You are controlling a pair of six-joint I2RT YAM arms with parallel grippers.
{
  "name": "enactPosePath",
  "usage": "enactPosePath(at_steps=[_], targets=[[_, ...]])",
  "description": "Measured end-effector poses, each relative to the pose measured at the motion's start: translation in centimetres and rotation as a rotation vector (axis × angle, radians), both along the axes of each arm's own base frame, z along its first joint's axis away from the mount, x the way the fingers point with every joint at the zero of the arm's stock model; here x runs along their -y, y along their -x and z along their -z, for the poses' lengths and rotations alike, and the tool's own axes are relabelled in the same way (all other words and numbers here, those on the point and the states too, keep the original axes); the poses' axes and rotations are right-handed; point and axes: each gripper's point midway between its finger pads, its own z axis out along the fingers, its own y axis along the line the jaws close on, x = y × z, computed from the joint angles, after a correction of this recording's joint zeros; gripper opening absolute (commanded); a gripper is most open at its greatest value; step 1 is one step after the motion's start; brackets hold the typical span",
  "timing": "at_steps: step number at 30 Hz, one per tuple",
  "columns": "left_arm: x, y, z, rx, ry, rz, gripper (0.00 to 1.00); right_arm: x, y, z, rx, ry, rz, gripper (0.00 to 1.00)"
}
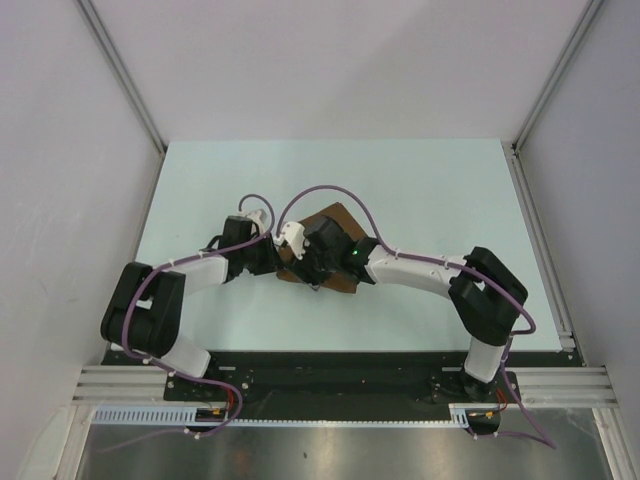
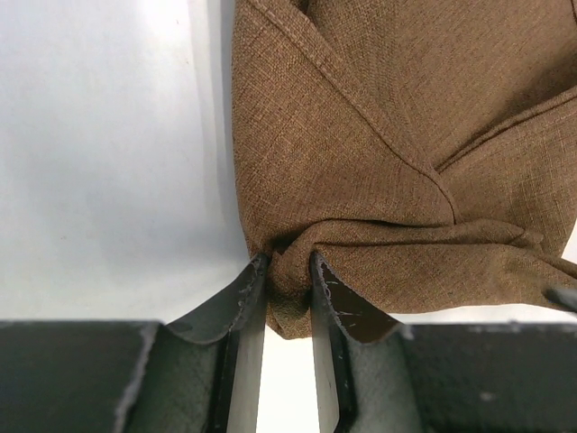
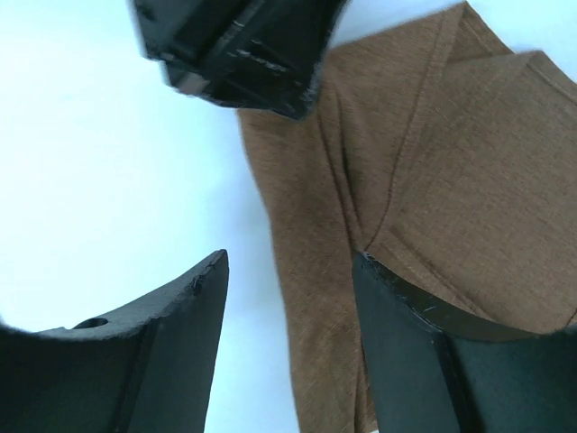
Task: Fold the napkin, place the utensils inside, and roll it up
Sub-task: Roll the napkin with the utensil
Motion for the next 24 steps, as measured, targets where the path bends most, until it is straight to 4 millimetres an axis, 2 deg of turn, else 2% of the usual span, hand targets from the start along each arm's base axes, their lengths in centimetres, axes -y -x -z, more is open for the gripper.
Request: enactPosePath(at_steps=[5,12,17,24], targets=[[0.0,0.0,0.1,-0.014,-0.002,0.001,0.28,1.1,-0.7,1.9,-0.001,0.052,0.053,0.61],[0.1,0.0,0.2,-0.023,-0.001,0.003,0.28,5.9,1.2,4.4,-0.122,0.079,0.146,0.61],[0.1,0.0,0.2,-0.025,-0.002,0.003,0.28,8.8,0.9,5.1,-0.181,0.069,0.229,0.61],[0.1,0.0,0.2,-0.025,-0.002,0.002,0.28,9.2,0.8,5.4,-0.232,0.029,0.244,0.60]])
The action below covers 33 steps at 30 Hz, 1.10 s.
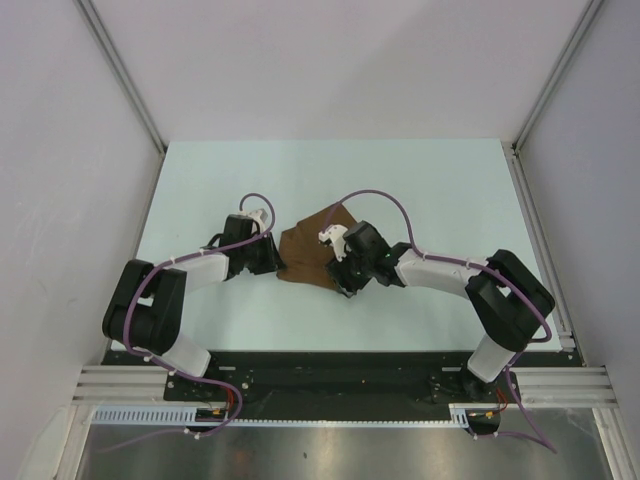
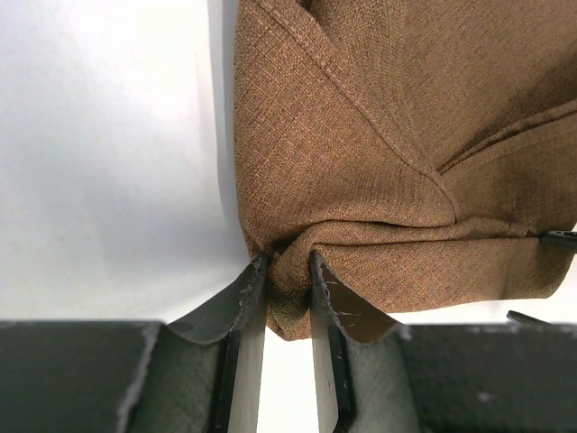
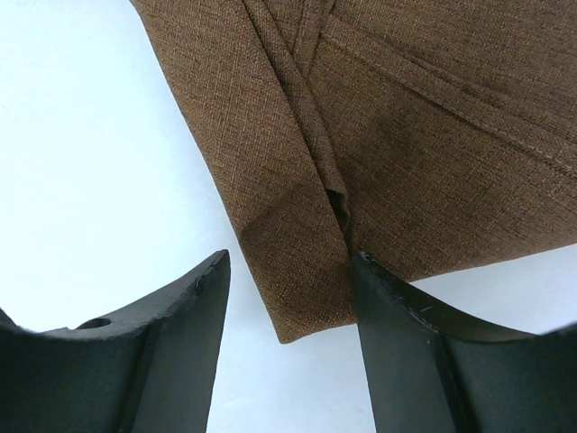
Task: Fold the napkin, place the utensils inside, and roll it up
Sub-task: Roll the napkin with the utensil
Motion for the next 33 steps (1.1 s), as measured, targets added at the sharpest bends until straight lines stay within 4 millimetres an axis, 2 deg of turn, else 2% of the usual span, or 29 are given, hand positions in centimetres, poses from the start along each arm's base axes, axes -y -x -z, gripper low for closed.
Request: enactPosePath(at_steps=[6,9,14,16,20,24,27,32,33], targets=[[0.0,0.0,0.0,-0.001,0.000,0.001,0.28,0.0,0.1,-0.1,0.001,0.005,-0.002,0.63],[0.0,0.0,-0.1,-0.005,-0.001,0.000,0.28,-0.7,-0.4,-1.7,0.040,0.018,-0.018,0.69],[0.0,0.0,-0.1,-0.014,-0.004,0.000,0.28,-4.5,-1.6,-6.1,0.189,-0.031,-0.094,0.69],[0.0,0.1,-0.1,-0.019,-0.005,0.000,0.28,-5.9,-1.7,-6.8,0.228,-0.048,-0.126,0.68],[0.0,0.1,-0.1,-0.026,-0.007,0.000,0.28,-8.0,-1.7,-5.4,0.243,-0.048,-0.191,0.67],[0.0,0.1,0.0,-0.036,-0.009,0.000,0.27,-8.4,-1.6,-2.0,0.205,-0.003,-0.244,0.66],[0.0,0.0,0.0,-0.039,-0.009,0.001,0.27,-8.5,-1.4,-0.2,0.178,0.020,-0.271,0.66],[0.0,0.1,0.0,-0.040,-0.009,0.001,0.28,-8.6,-1.6,0.9,0.161,0.028,-0.289,0.62],[0.0,0.1,0.0,-0.040,-0.009,0.001,0.28,-8.6,-1.7,0.9,0.157,0.025,-0.290,0.57]])
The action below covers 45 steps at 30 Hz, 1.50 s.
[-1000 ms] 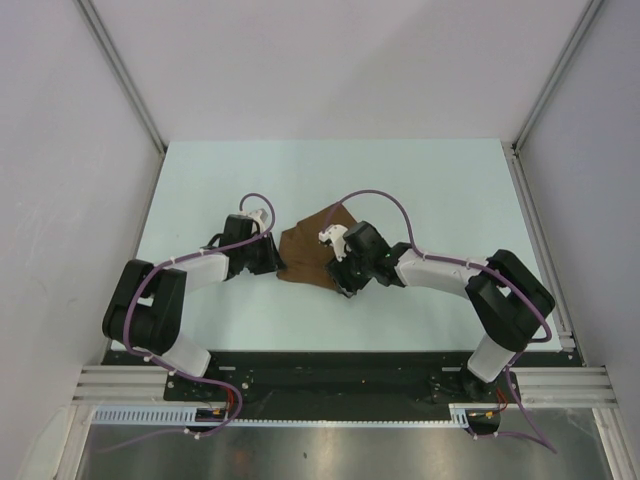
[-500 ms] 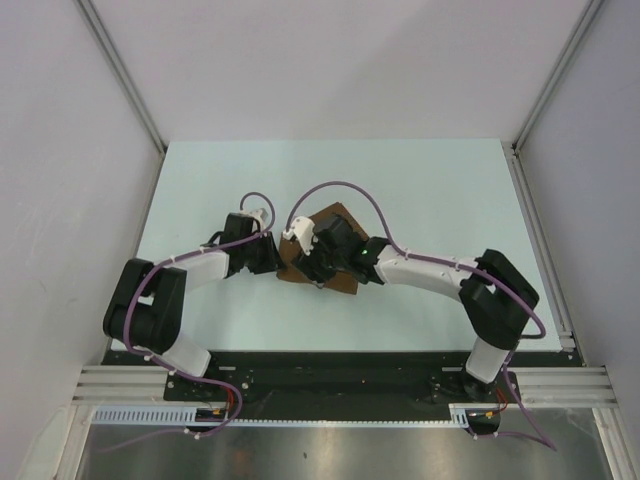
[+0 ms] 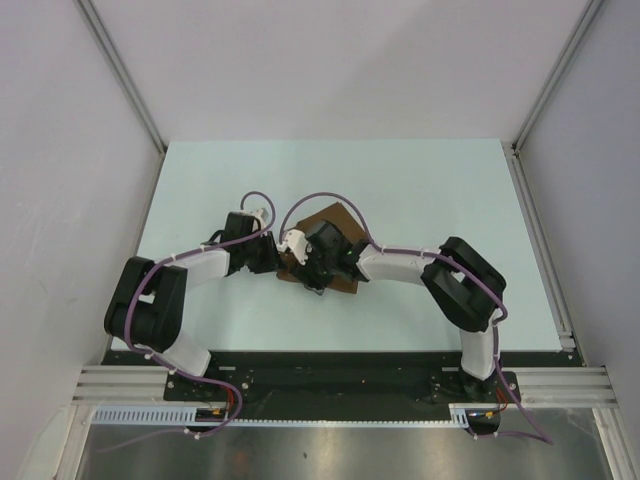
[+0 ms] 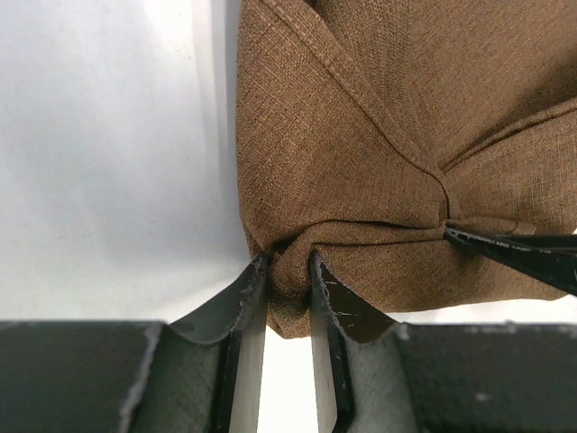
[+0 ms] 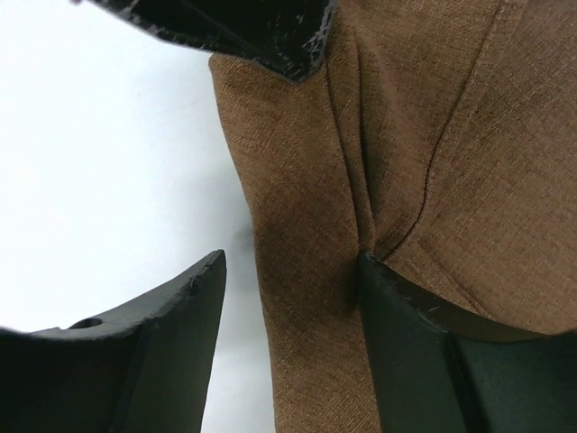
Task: Fold the napkin, place the utensils inside, and roll it up
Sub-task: Roll the napkin with the utensil
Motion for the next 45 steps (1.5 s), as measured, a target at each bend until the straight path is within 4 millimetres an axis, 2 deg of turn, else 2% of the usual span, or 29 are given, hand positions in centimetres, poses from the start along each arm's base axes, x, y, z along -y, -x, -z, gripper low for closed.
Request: enactPosePath(at_steps=[3,8,9,11,12,15,21,25,27,31,36,38,43,45], targets=[[0.0,0.0,0.0,0.000,0.000,0.000,0.32,0.0,-0.6,0.1,-0.016,-0.008,0.004,0.43],[0.1,0.0,-0.1,0.000,0.006,0.004,0.42,0.3,-0.9,0.8,-0.071,-0.019,0.002,0.32],[0.2,0.0,-0.2,0.001,0.009,0.005,0.51,0.2,-1.0,0.8,-0.078,-0.021,0.000,0.29],[0.4,-0.1,-0.4,0.001,0.019,0.007,0.62,0.2,-0.8,0.8,-0.100,-0.026,-0.010,0.25],[0.4,-0.2,-0.6,0.006,0.020,0.011,0.72,0.1,-0.6,0.8,-0.112,-0.029,-0.014,0.24],[0.1,-0.4,-1.1,0.022,0.007,0.002,0.83,0.1,-0.4,0.7,-0.164,-0.042,-0.020,0.18],[-1.0,-1.0,-4.4,0.121,-0.020,-0.047,0.84,0.2,0.1,0.7,-0.309,-0.098,-0.031,0.12],[-1.4,-0.4,-6.4,0.205,-0.003,-0.061,0.85,0.5,1.8,0.7,-0.445,-0.124,-0.052,0.10],[-1.5,0.5,-6.1,0.210,0.009,-0.060,0.85,0.5,2.8,0.6,-0.516,-0.130,-0.068,0.10],[-1.4,3.1,-3.7,0.145,0.036,-0.051,0.81,0.5,4.5,0.7,-0.643,-0.137,-0.087,0.09],[-1.0,5.2,-1.5,0.074,0.080,-0.044,0.73,0.4,4.5,0.8,-0.753,-0.156,-0.090,0.09],[-0.9,5.4,-1.1,0.066,0.091,-0.051,0.70,0.5,4.5,0.8,-0.786,-0.165,-0.091,0.09],[-0.6,4.6,-1.0,0.087,0.113,-0.066,0.67,0.6,4.4,0.9,-0.847,-0.190,-0.097,0.09],[-0.4,4.2,-1.0,0.096,0.122,-0.069,0.63,0.6,4.4,0.9,-0.867,-0.199,-0.100,0.09]])
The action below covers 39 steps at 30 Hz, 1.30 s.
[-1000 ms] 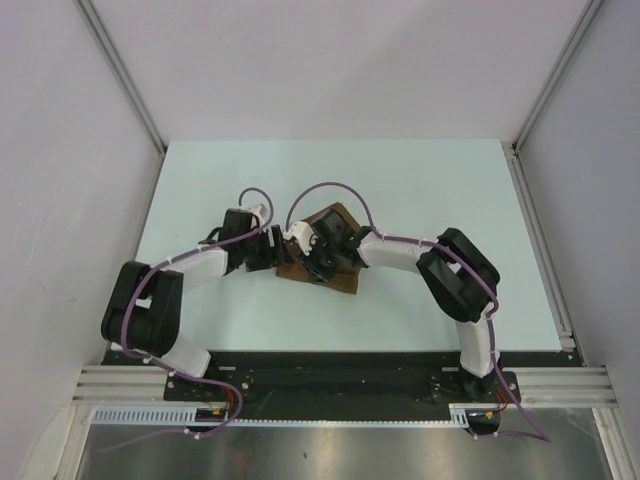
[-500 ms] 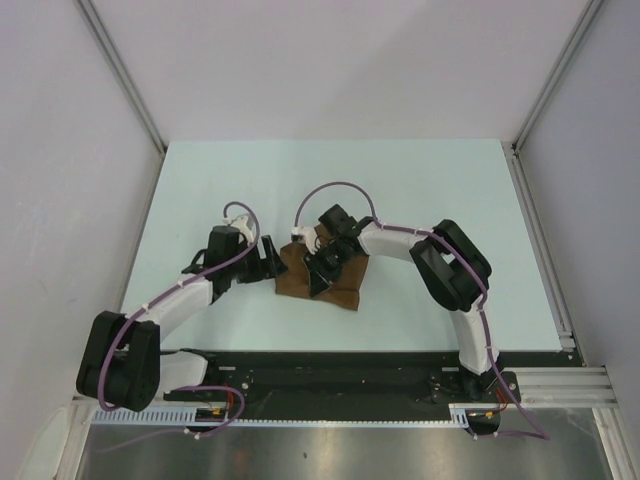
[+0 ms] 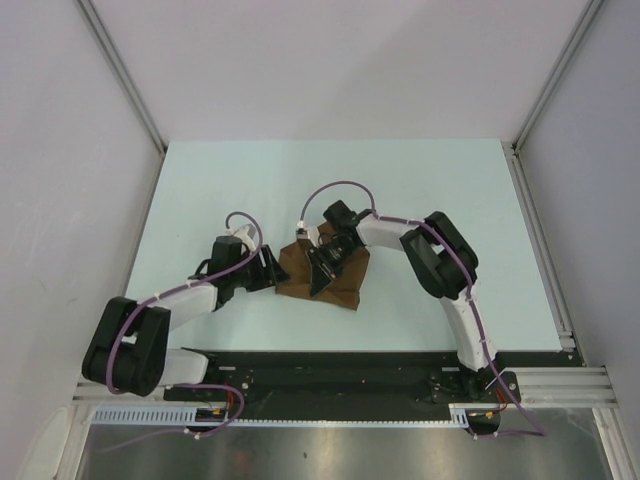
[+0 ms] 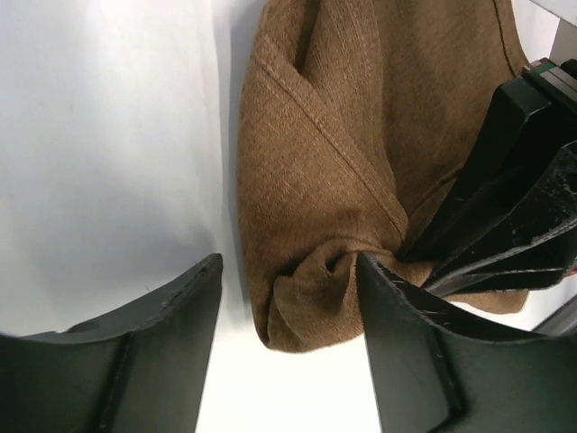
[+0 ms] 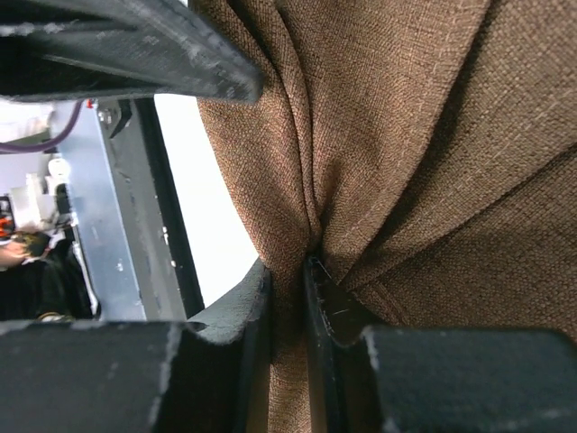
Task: Fold the napkin, place the utensils inside, and roll it up
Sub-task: Roll the napkin with the utensil
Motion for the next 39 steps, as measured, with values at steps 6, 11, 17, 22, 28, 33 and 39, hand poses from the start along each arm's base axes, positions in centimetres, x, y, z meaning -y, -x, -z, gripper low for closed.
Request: enactPosePath(at_steps=[6,11,17,22,28,33,39], targets=[[0.3,-0.8,0.4,0.011,0.012,-0.007,0.44,0.1,-0.2,0.1,-0.067,-0.024,0.000,0.09],[0.7,-1.0,1.0,-0.005,0.033,-0.004,0.18,0.2,-0.3,0.2,-0.111,-0.037,-0.001,0.11],[1.2,-1.0,1.3,-0.016,0.056,0.015,0.00,0.2,-0.5,0.0,-0.113,-0.025,0.004,0.37],[1.4,-1.2,1.2,-0.033,0.058,0.031,0.00,0.3,-0.8,-1.7,-0.029,0.019,0.035,0.56],[1.5,-1.4,1.3,-0.066,0.047,0.040,0.00,1.0,-1.9,-6.0,0.388,0.042,0.141,0.64],[1.5,-1.4,1.2,-0.093,0.032,0.048,0.00,-1.2,-0.6,-7.7,0.786,0.033,0.136,0.63],[1.5,-1.4,1.3,-0.120,0.019,0.054,0.00,-1.8,0.3,-3.9,0.973,0.134,0.077,0.62]])
